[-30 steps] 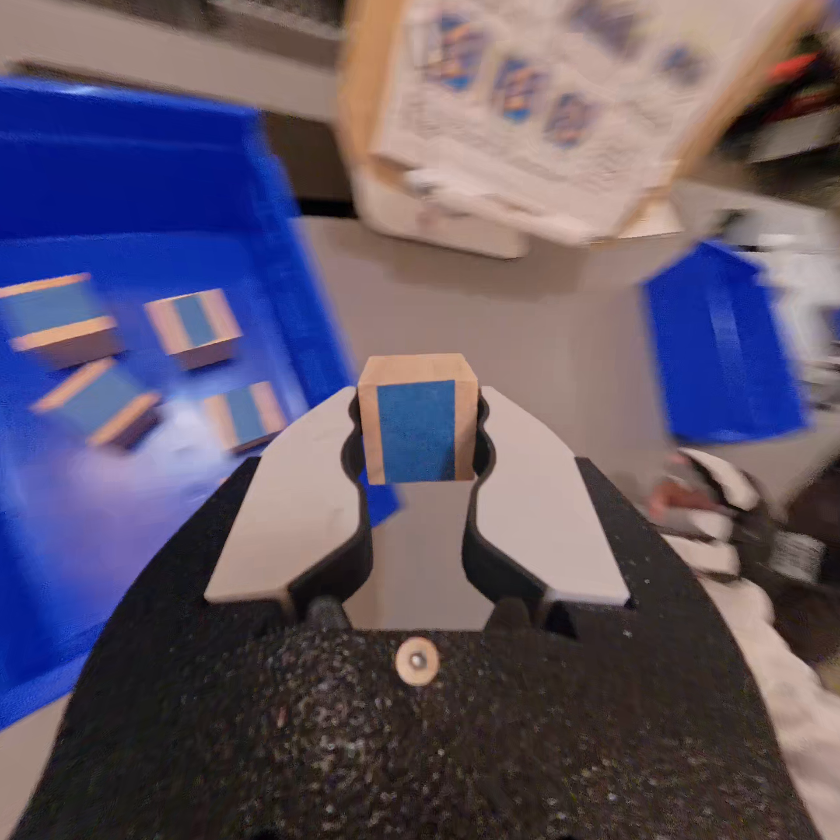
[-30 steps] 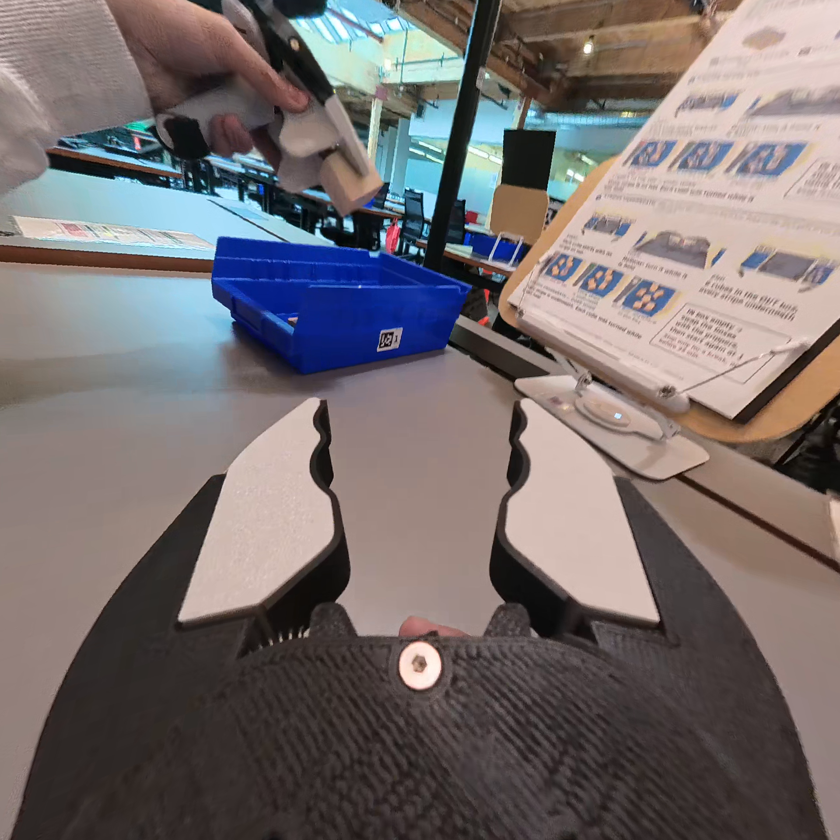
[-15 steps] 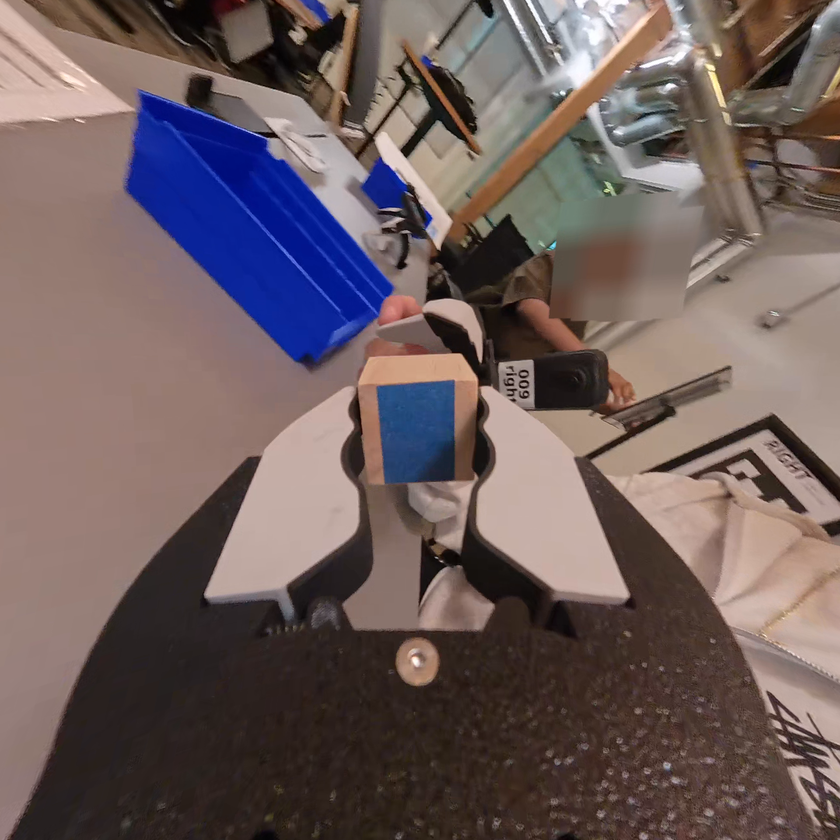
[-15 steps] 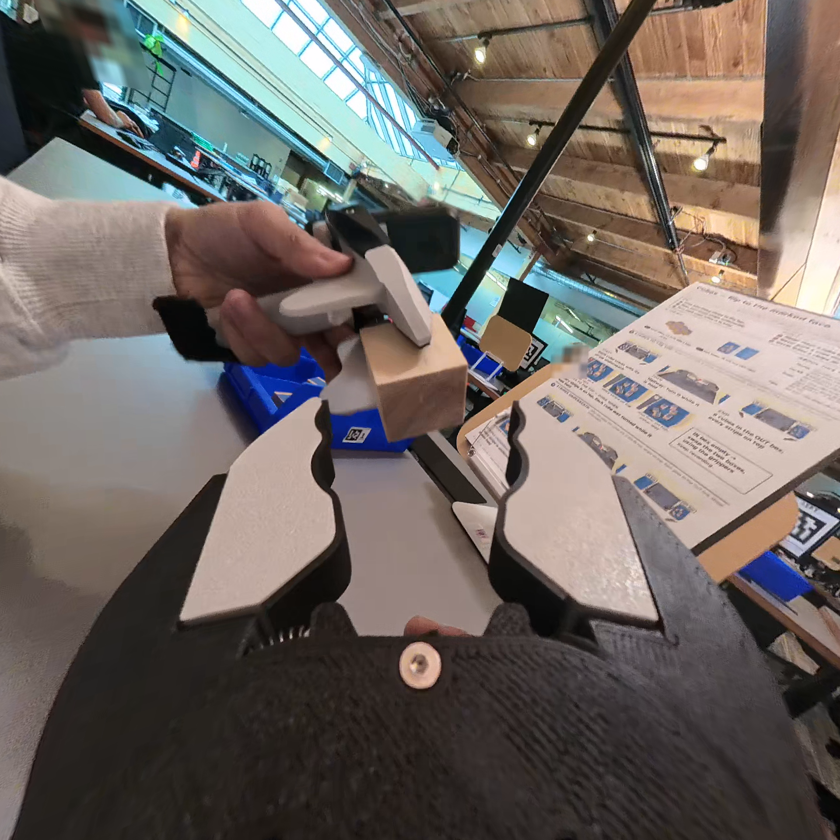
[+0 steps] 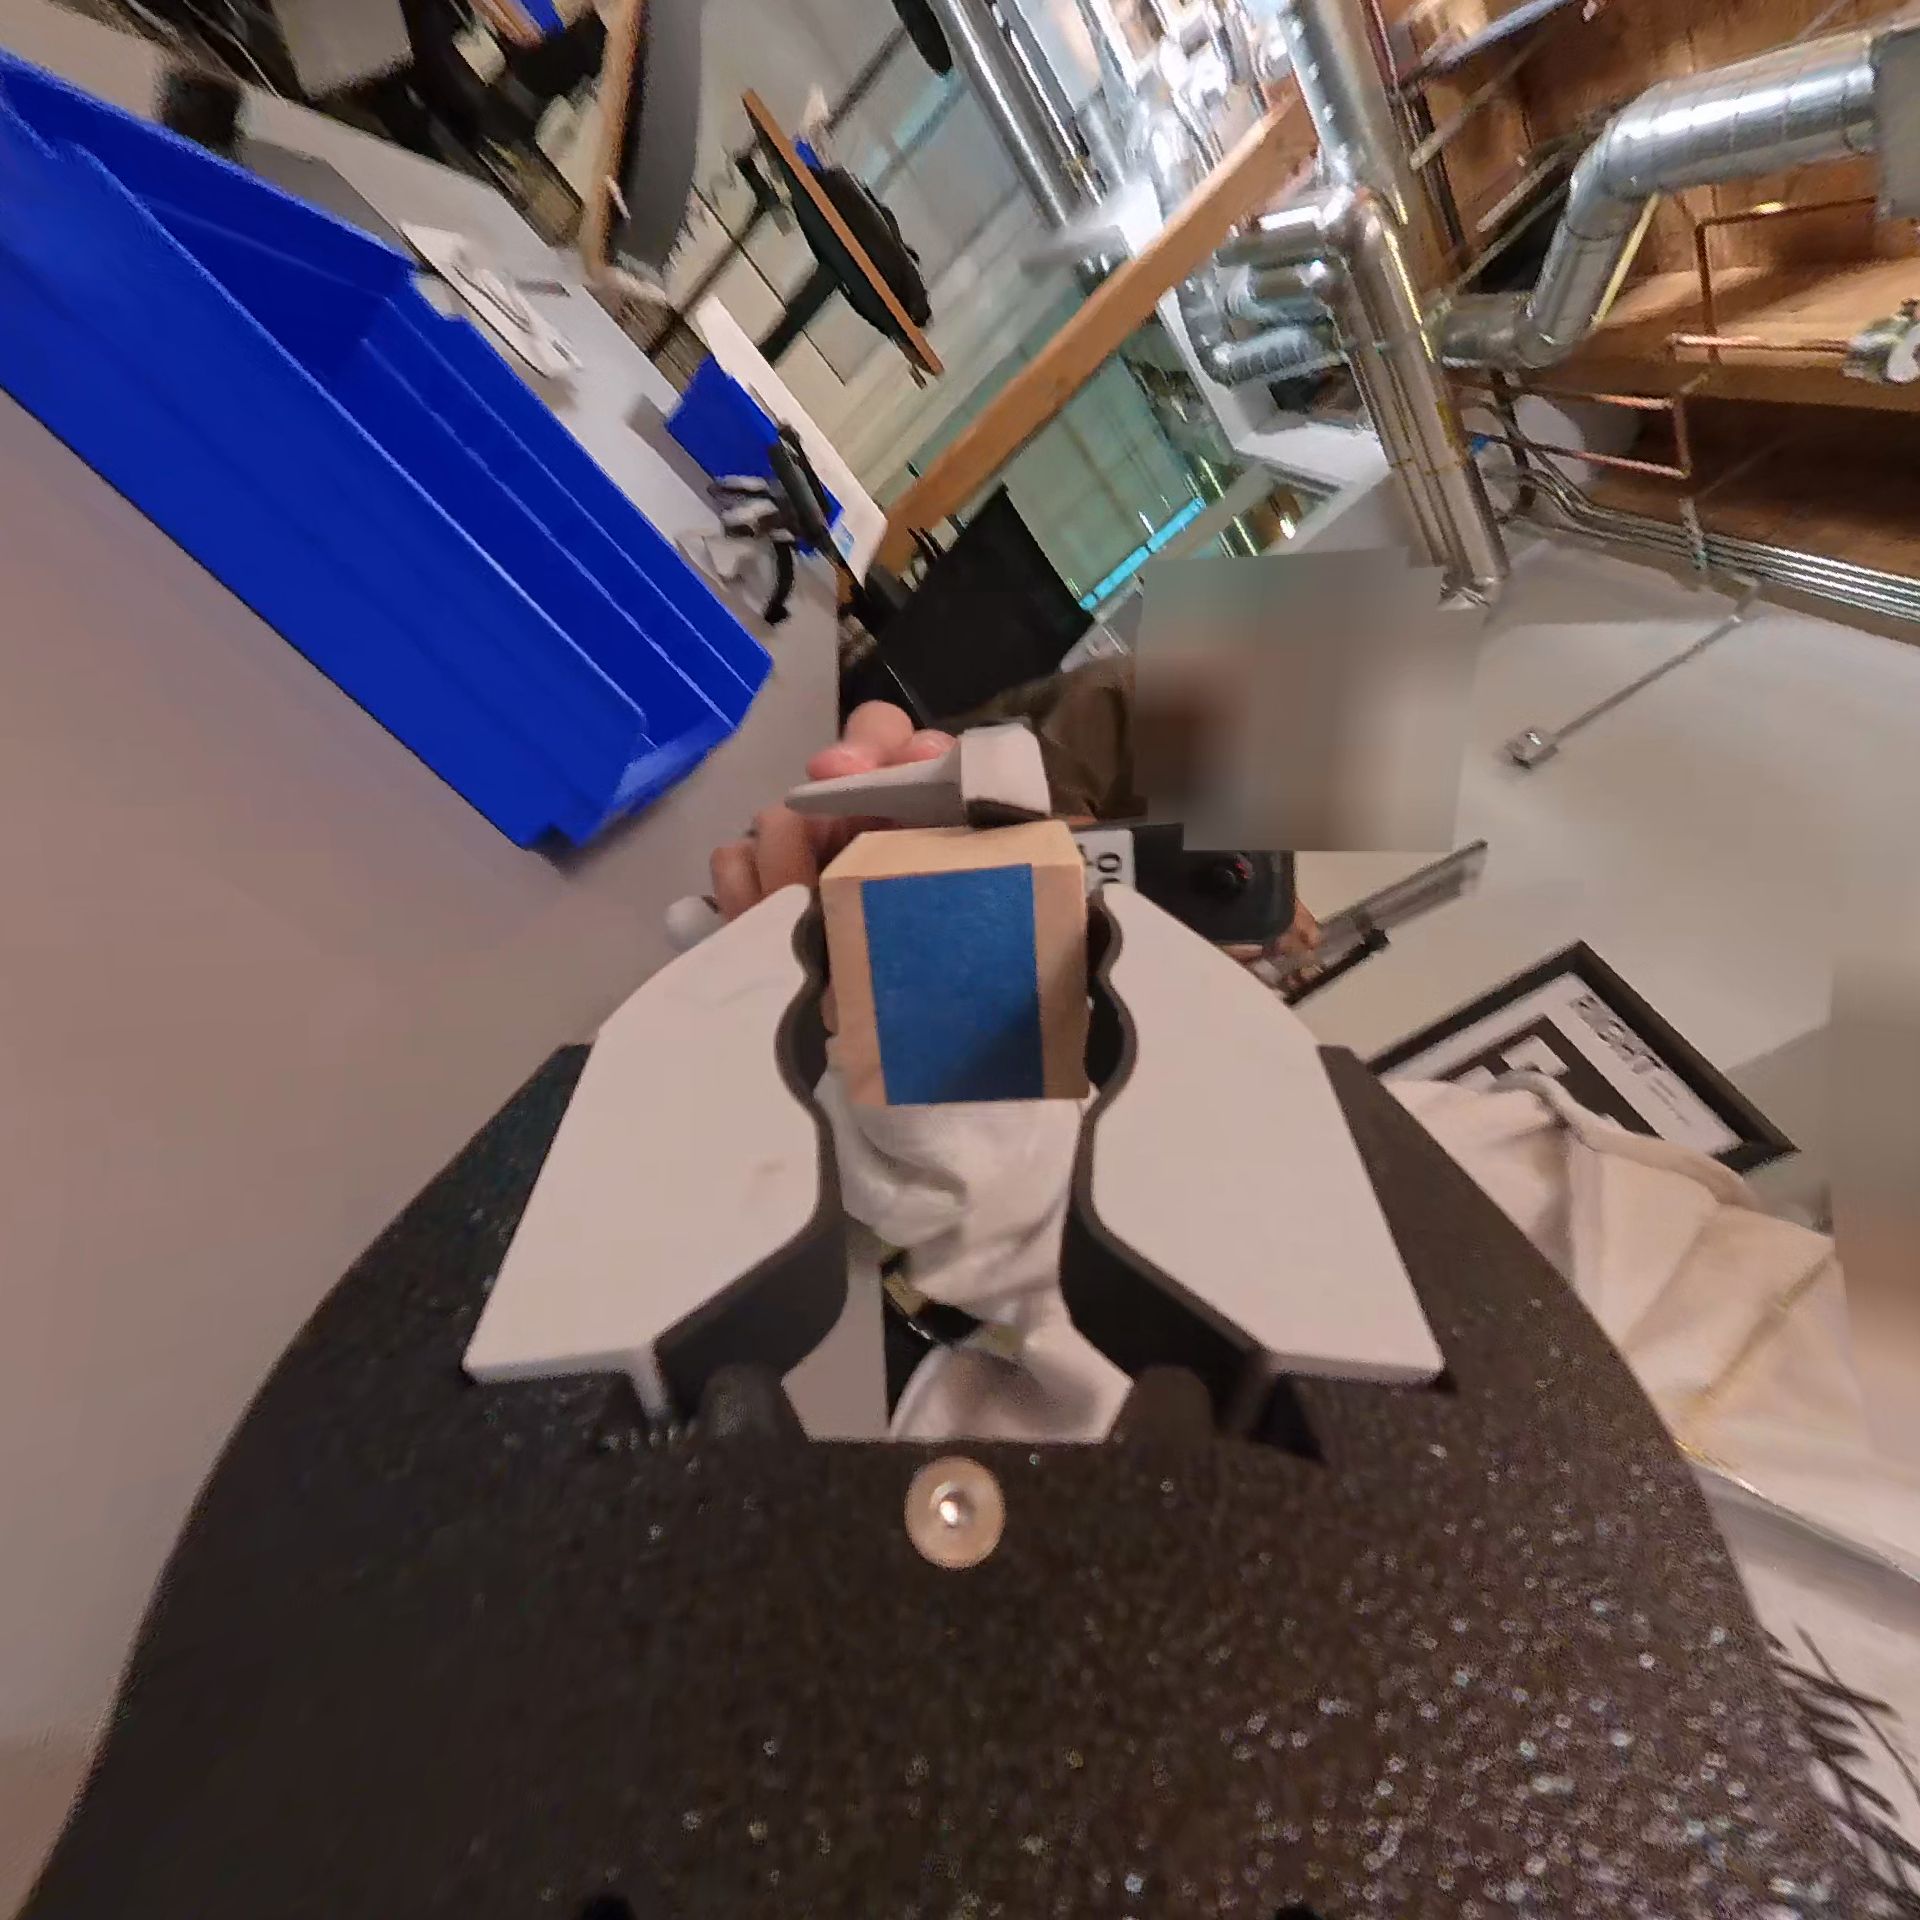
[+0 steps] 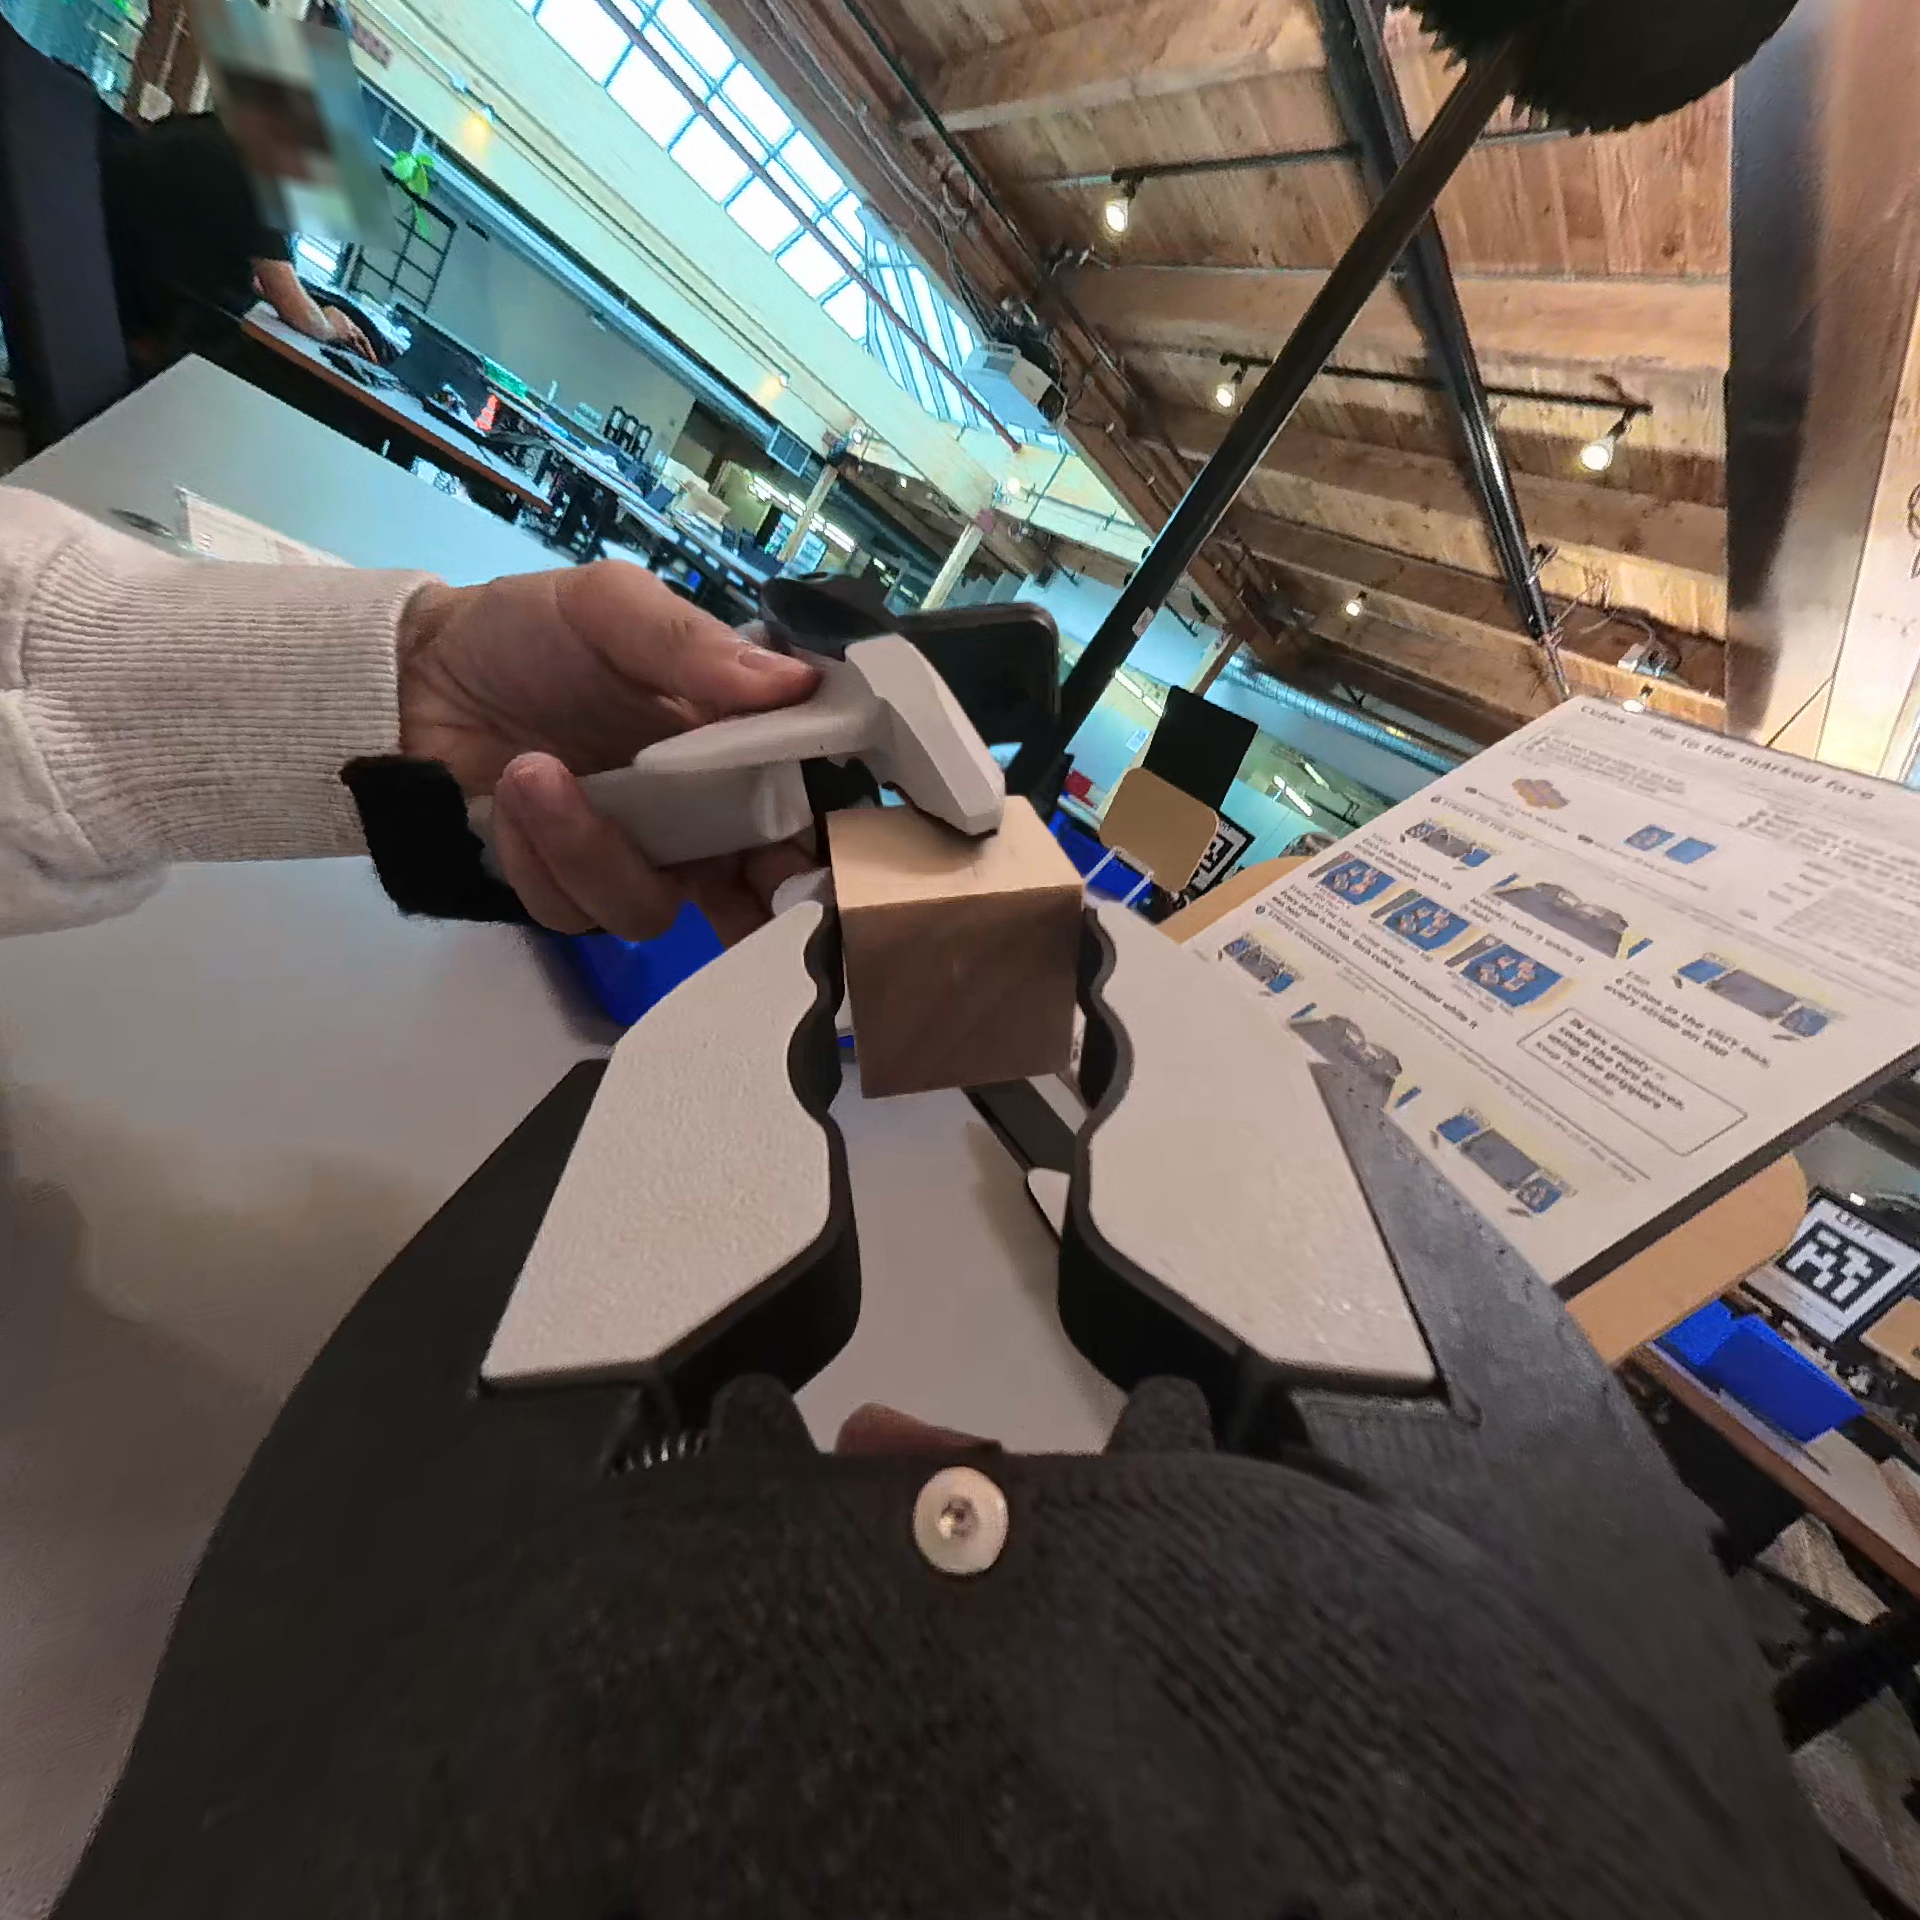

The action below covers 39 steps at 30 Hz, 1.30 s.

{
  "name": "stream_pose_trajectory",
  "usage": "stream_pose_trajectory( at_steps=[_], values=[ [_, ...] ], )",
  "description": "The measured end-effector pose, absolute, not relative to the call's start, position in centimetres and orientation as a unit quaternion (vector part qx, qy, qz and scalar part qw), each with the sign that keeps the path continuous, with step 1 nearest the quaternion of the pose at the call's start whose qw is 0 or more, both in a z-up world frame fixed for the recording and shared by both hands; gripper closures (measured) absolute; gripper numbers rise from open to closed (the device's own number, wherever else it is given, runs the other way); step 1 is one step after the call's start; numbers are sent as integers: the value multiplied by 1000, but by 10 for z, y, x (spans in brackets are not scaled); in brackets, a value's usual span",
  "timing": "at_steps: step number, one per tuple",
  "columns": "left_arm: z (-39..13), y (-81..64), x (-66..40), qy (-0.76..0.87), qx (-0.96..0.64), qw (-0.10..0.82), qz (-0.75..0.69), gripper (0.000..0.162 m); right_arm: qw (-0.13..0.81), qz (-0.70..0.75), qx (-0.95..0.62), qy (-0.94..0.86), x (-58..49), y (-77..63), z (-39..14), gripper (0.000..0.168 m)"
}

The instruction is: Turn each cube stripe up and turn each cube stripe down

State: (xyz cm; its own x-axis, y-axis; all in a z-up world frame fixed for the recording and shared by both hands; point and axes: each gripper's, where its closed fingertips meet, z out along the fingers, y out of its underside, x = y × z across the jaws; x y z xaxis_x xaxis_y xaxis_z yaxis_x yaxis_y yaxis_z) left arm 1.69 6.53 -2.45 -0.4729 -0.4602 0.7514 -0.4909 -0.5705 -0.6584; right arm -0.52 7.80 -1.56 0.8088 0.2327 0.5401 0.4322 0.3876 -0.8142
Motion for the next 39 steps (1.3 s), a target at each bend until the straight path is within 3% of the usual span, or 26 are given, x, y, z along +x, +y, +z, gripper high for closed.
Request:
stream_pose_trajectory(
  at_steps=[3,7,10,17,21,24,28,33,39],
  values=[
    [-24,88,24,-433,533,-83,723,97,749,-83,-589,-292,16,79,-17,125],
    [-41,123,27,-433,570,-267,646,96,683,-125,-670,-264,79,69,-12,125],
    [-61,135,26,-449,593,-345,573,97,602,-147,-754,-218,146,54,-10,124],
    [-93,127,35,-486,605,-346,528,96,298,-187,-936,-23,316,-4,-42,124],
    [-99,126,40,-496,597,-359,519,99,185,-139,-971,59,364,-14,-77,124],
    [-100,130,38,-501,586,-387,506,103,133,-129,-979,79,388,-7,-106,124],
    [-101,135,35,-492,580,-405,507,108,80,-124,-989,-22,398,12,-145,124],
    [-107,135,37,-490,584,-393,514,109,93,-115,-973,-178,390,43,-175,124],
    [-113,124,42,-506,578,-379,517,109,42,-99,-971,-212,392,41,-201,124]
  ],
)
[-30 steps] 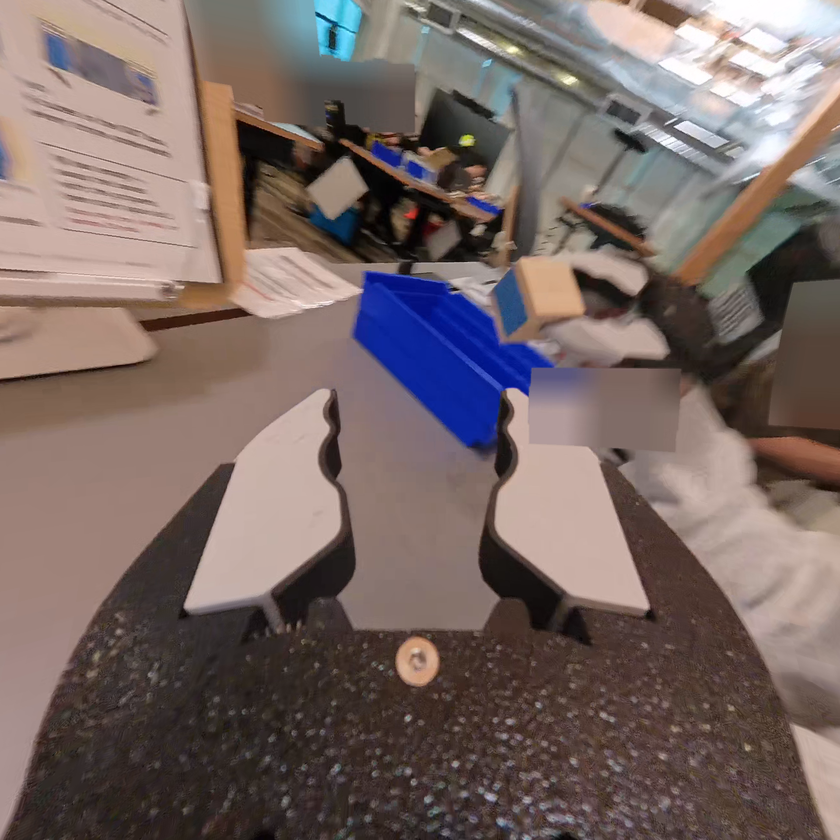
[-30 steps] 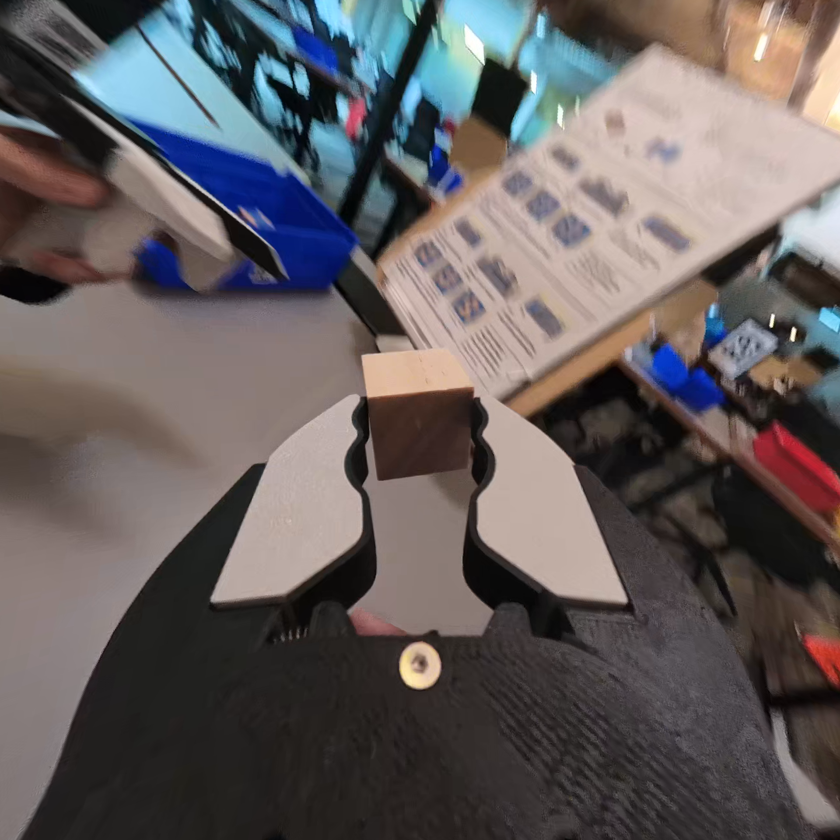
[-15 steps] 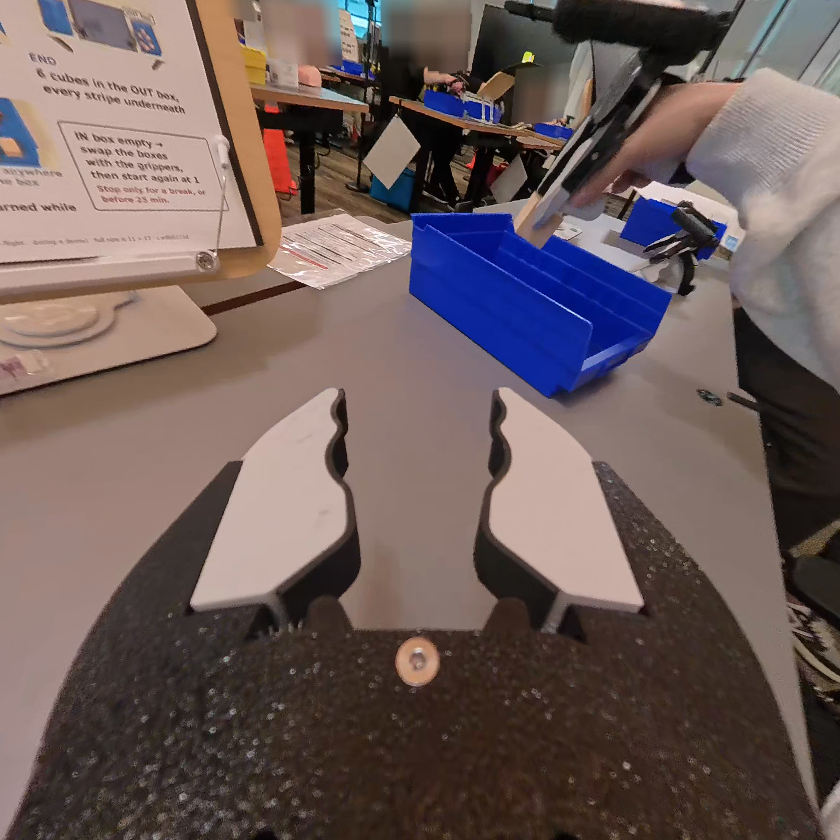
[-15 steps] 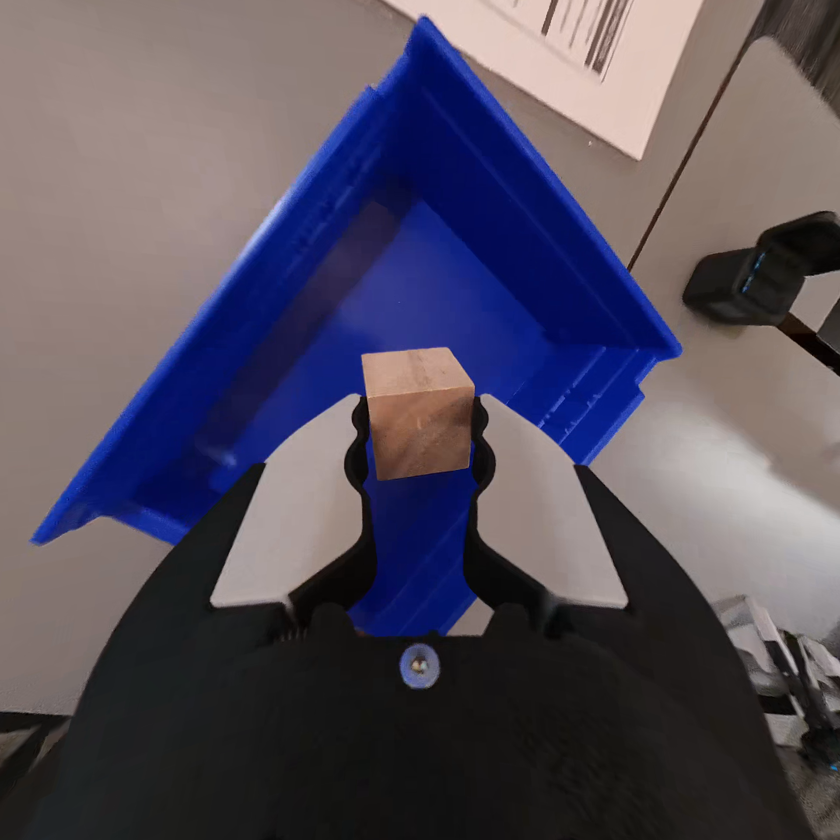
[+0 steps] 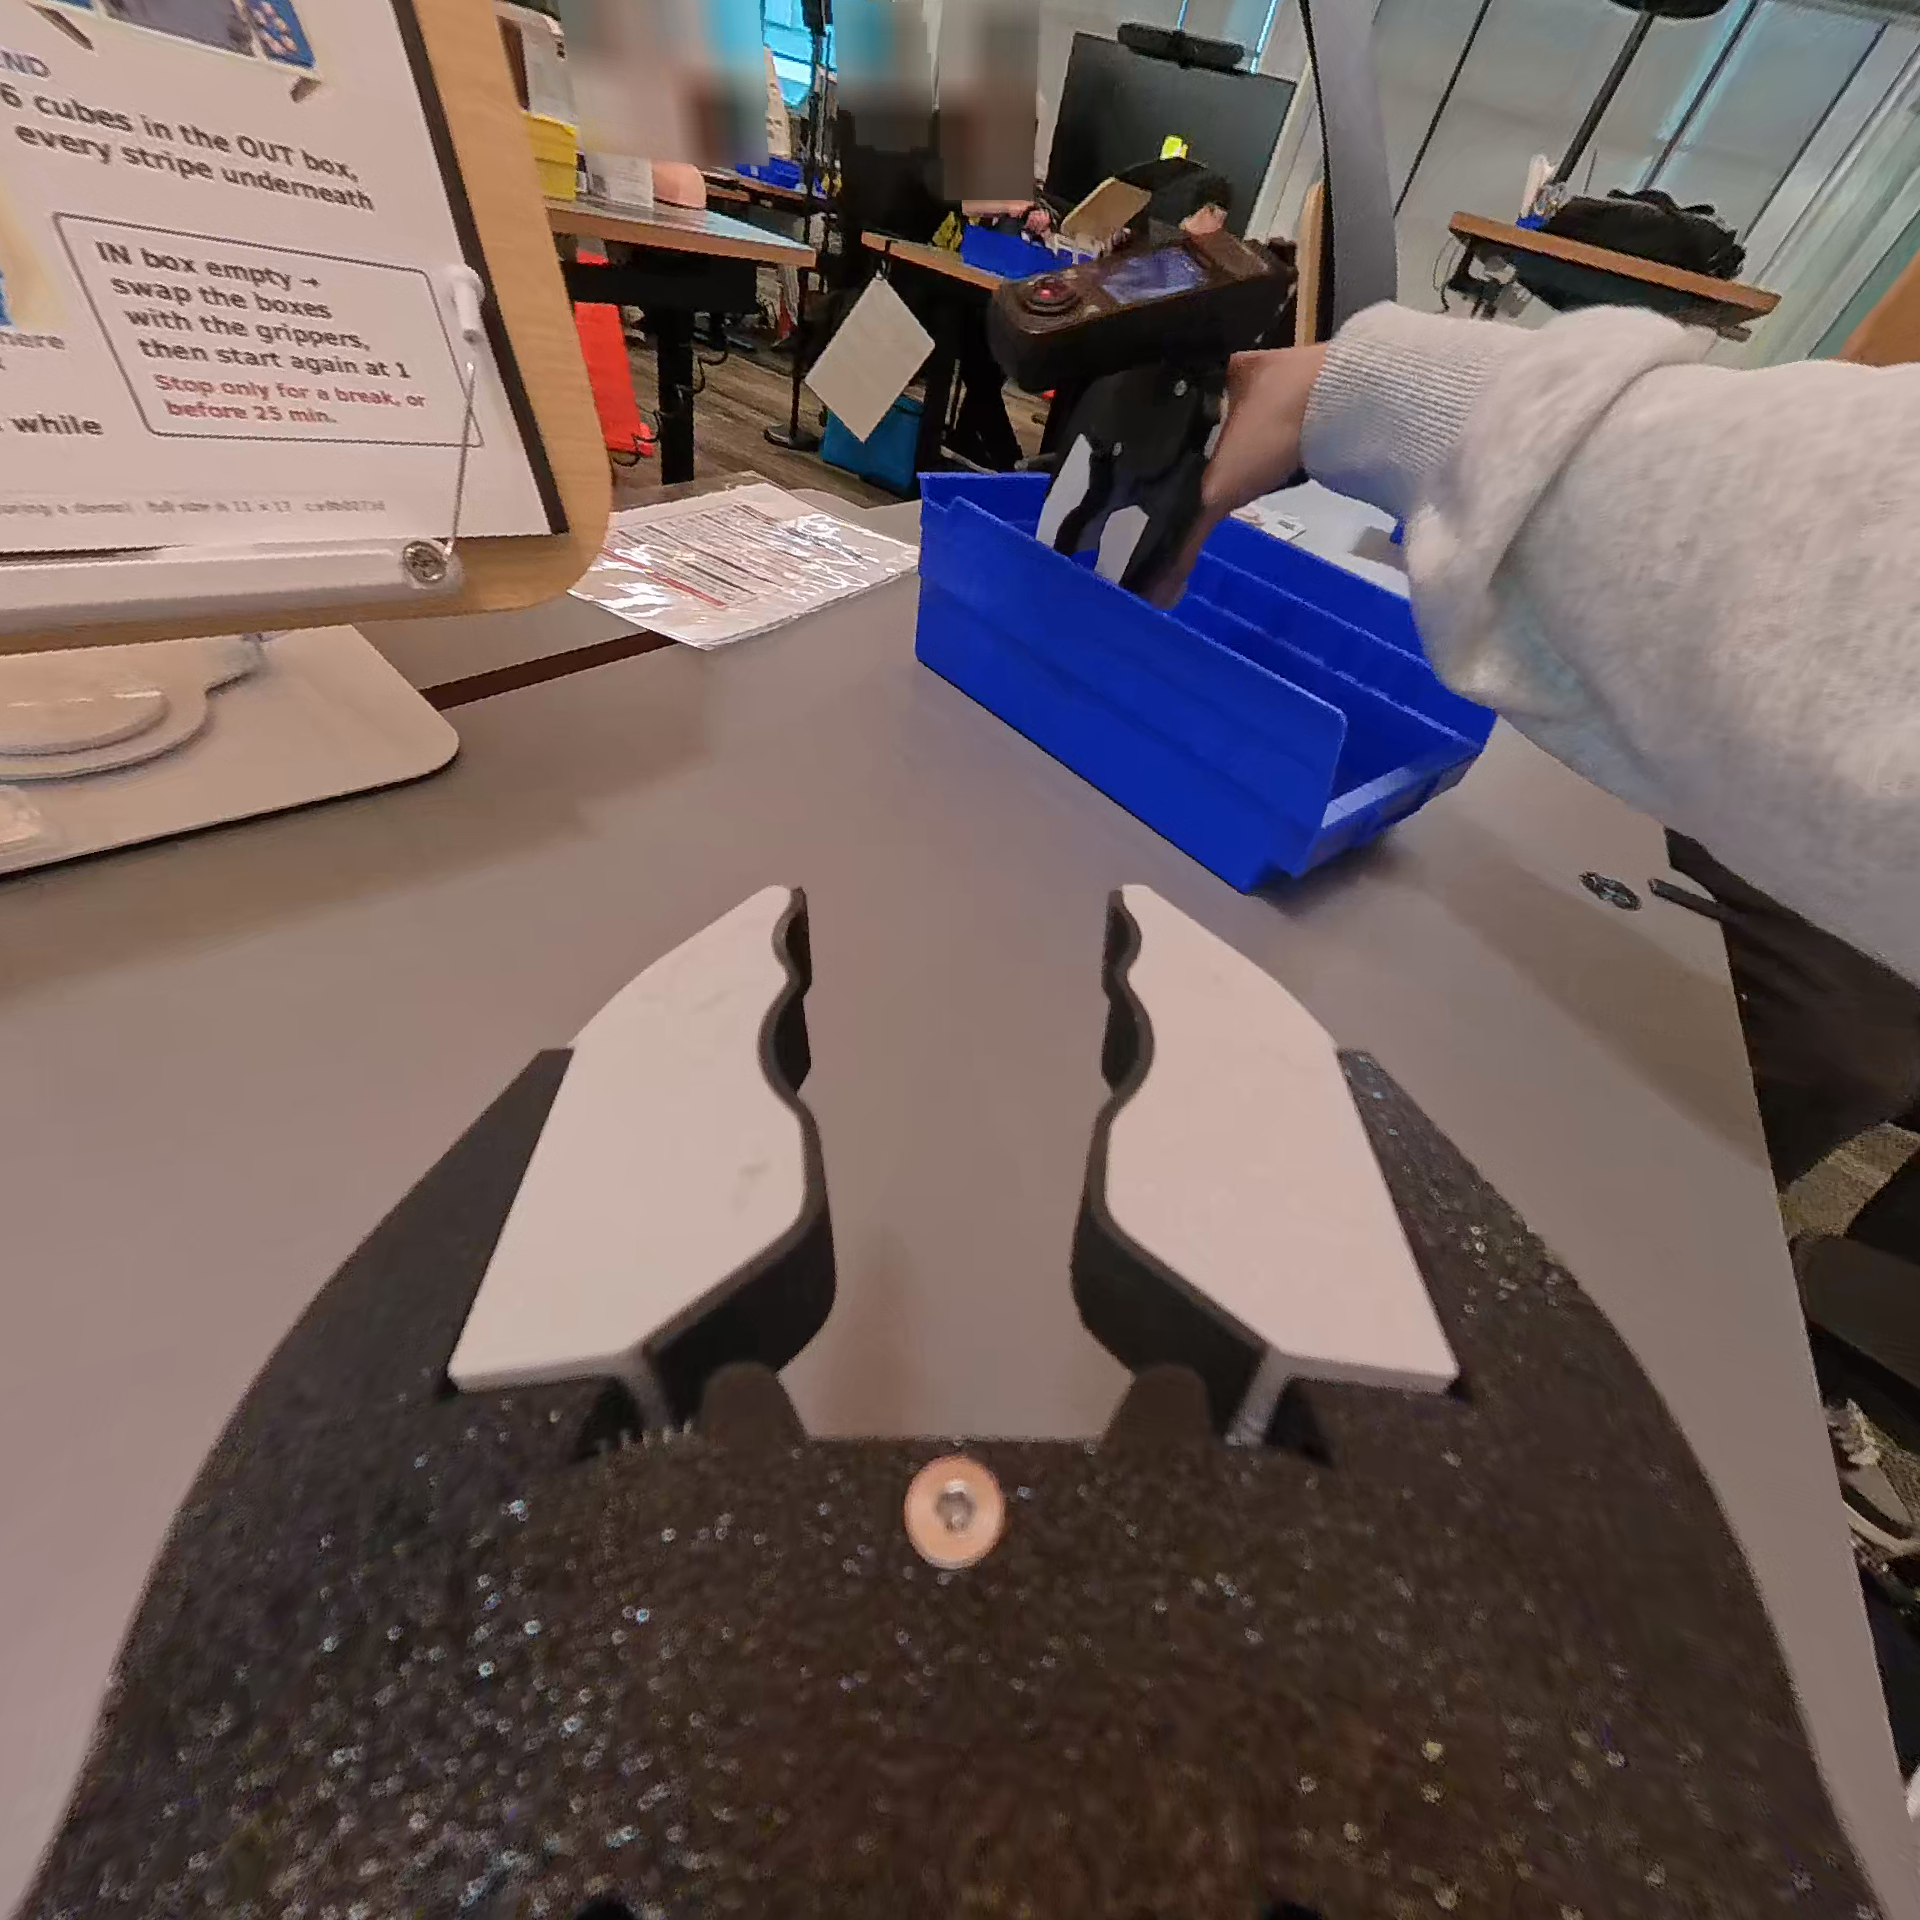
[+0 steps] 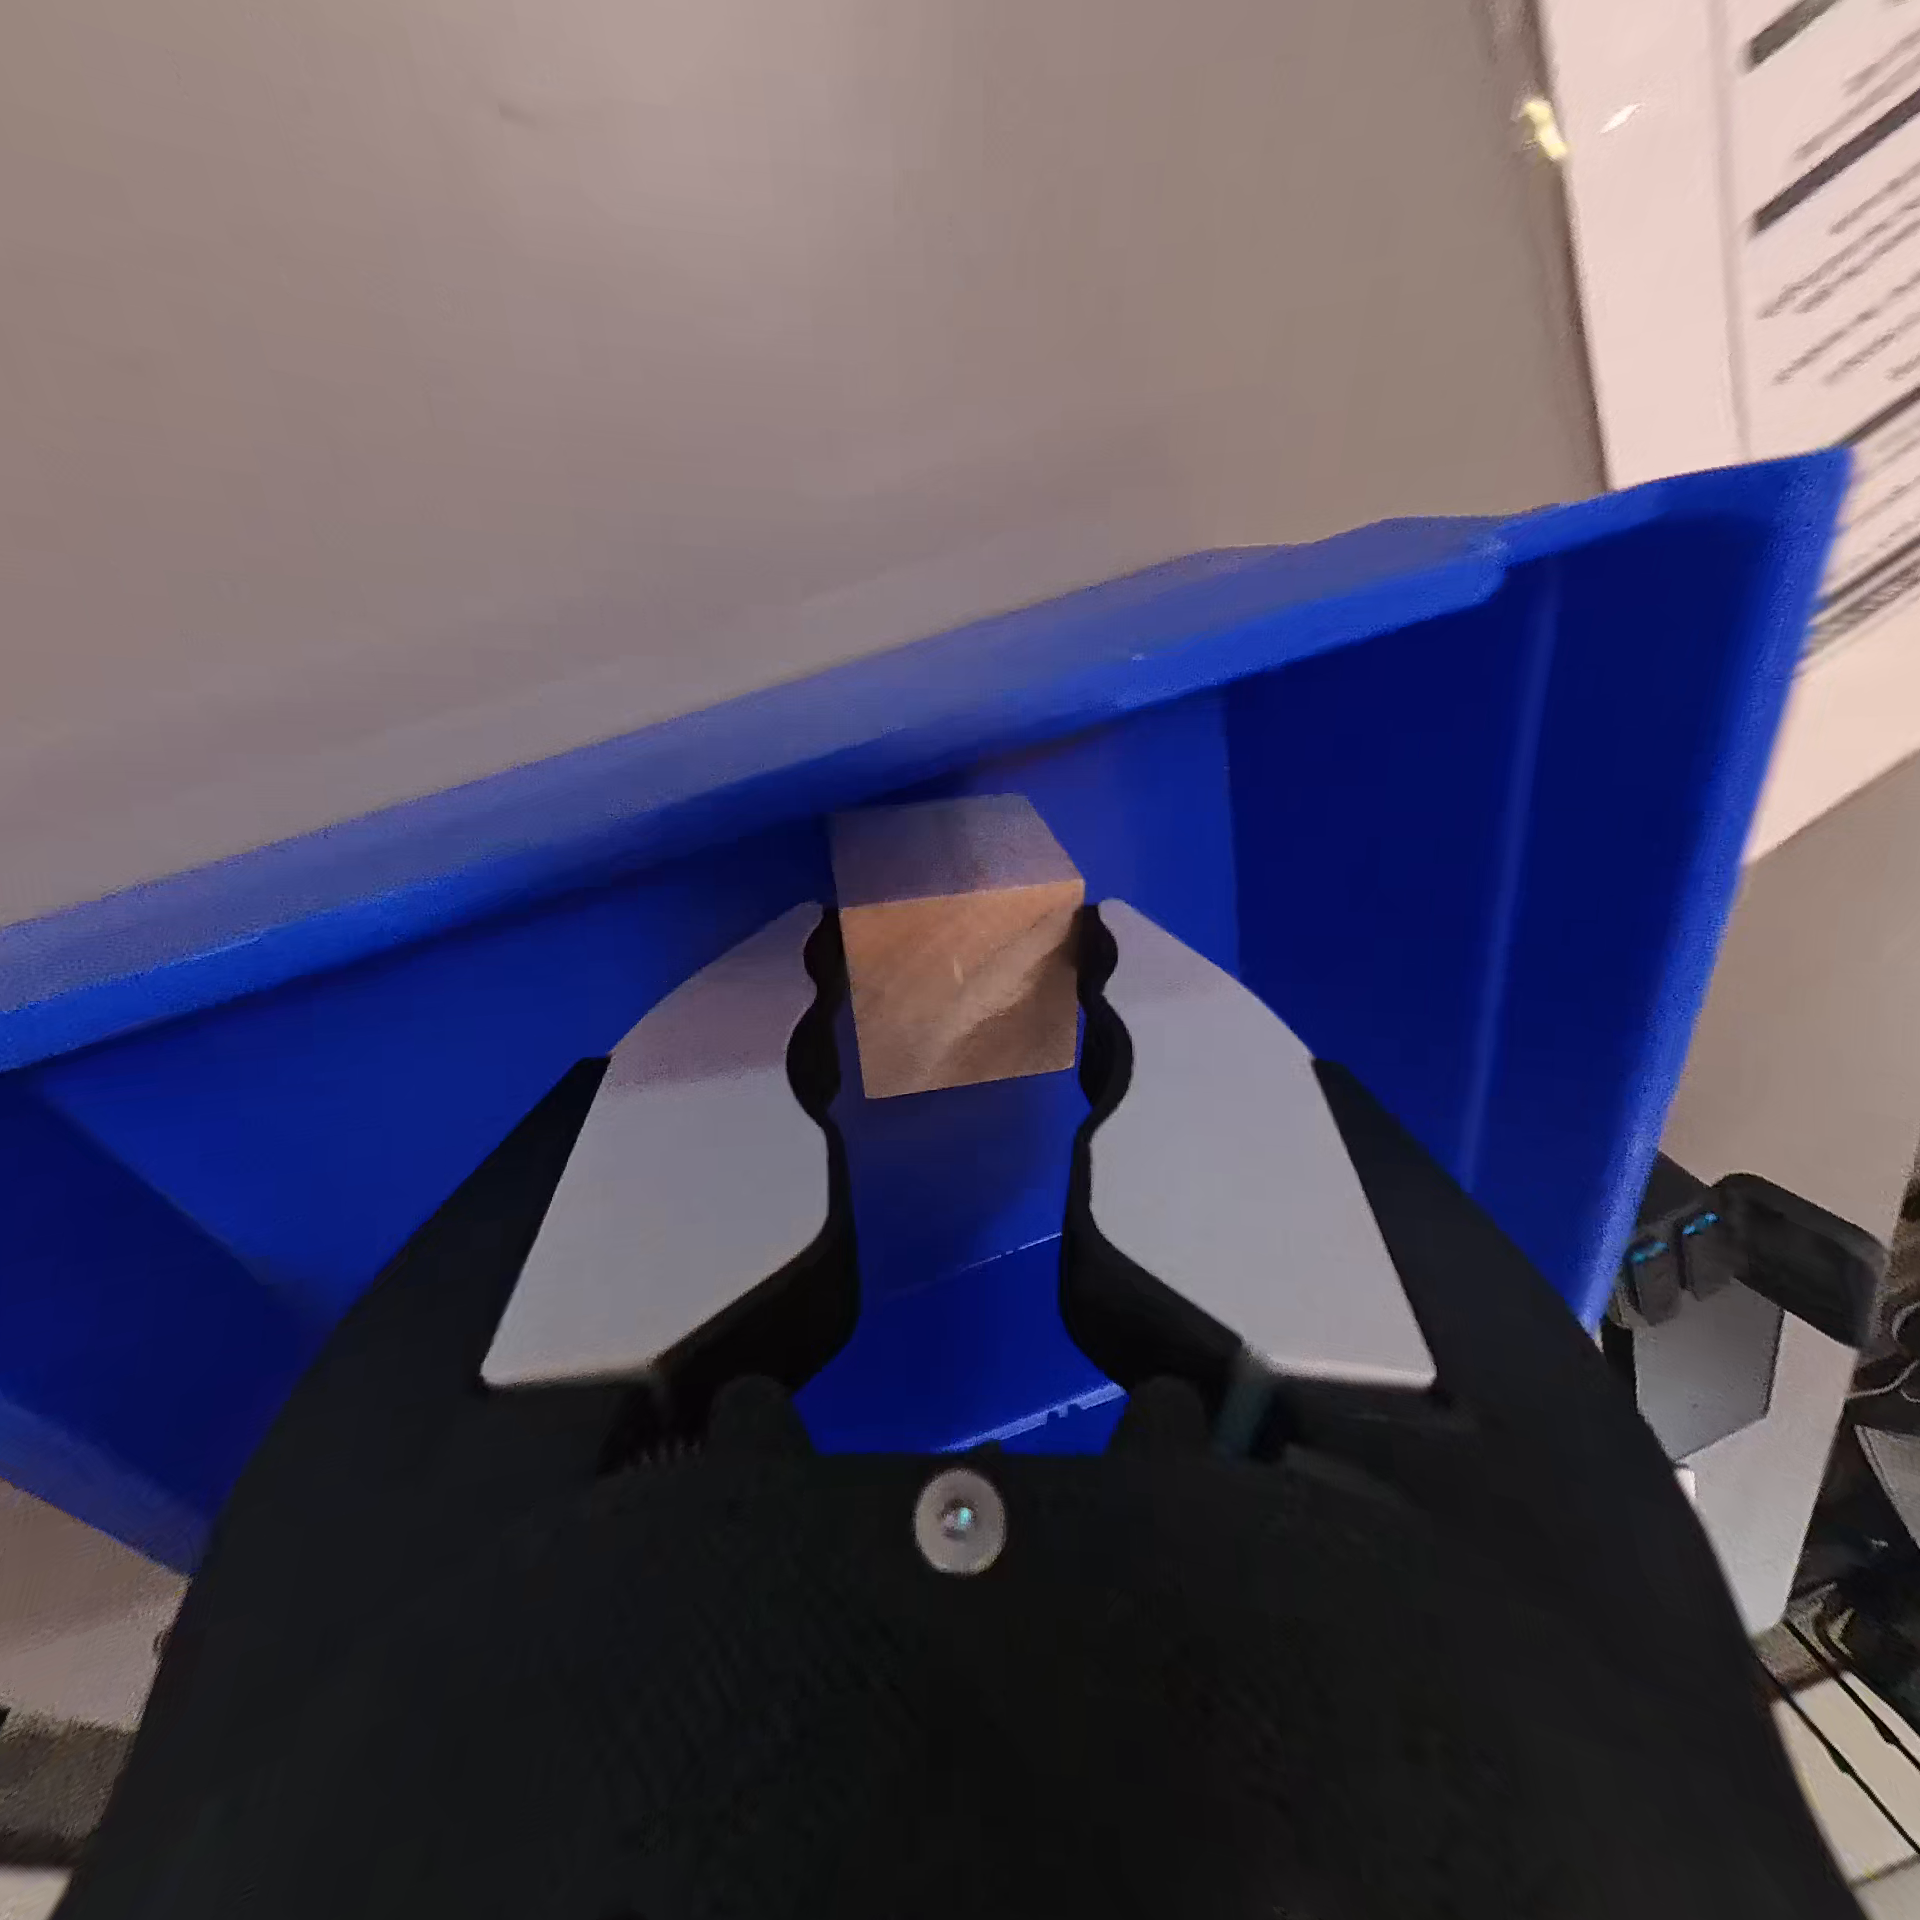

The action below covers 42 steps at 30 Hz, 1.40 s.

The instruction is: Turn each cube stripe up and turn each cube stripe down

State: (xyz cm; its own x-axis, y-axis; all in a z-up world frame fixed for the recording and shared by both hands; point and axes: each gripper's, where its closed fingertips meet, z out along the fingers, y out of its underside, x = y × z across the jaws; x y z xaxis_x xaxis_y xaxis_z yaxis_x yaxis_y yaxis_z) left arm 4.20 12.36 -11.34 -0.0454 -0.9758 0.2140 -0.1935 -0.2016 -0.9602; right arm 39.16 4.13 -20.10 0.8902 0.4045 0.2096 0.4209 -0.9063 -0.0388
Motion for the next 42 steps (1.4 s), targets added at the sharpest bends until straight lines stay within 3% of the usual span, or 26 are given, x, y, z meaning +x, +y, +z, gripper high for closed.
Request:
stream_pose_trajectory(
  at_steps=[12,17,21,25,29,36,39,42],
  values=[
    [-118,120,44,508,-580,358,-526,108,15,-54,-966,-251,380,35,-220,124],
    [-117,121,43,505,-581,358,-528,107,41,-85,-970,-226,388,39,-202,102],
    [-117,123,41,505,-582,363,-524,107,106,-125,-972,-169,396,42,-161,86],
    [-115,135,37,493,-593,384,-507,107,229,-174,-956,-51,395,41,-114,86],
    [-110,168,22,468,-624,432,-453,103,407,-64,-911,20,326,45,-84,86],
    [-91,266,-64,396,-720,502,-271,101,582,-28,-812,39,220,38,-60,88],
    [-98,311,-122,367,-783,472,-169,99,631,10,-775,44,176,47,-56,88],
    [-120,339,-165,337,-851,386,-116,95,671,40,-739,30,134,64,-57,89]
  ],
)
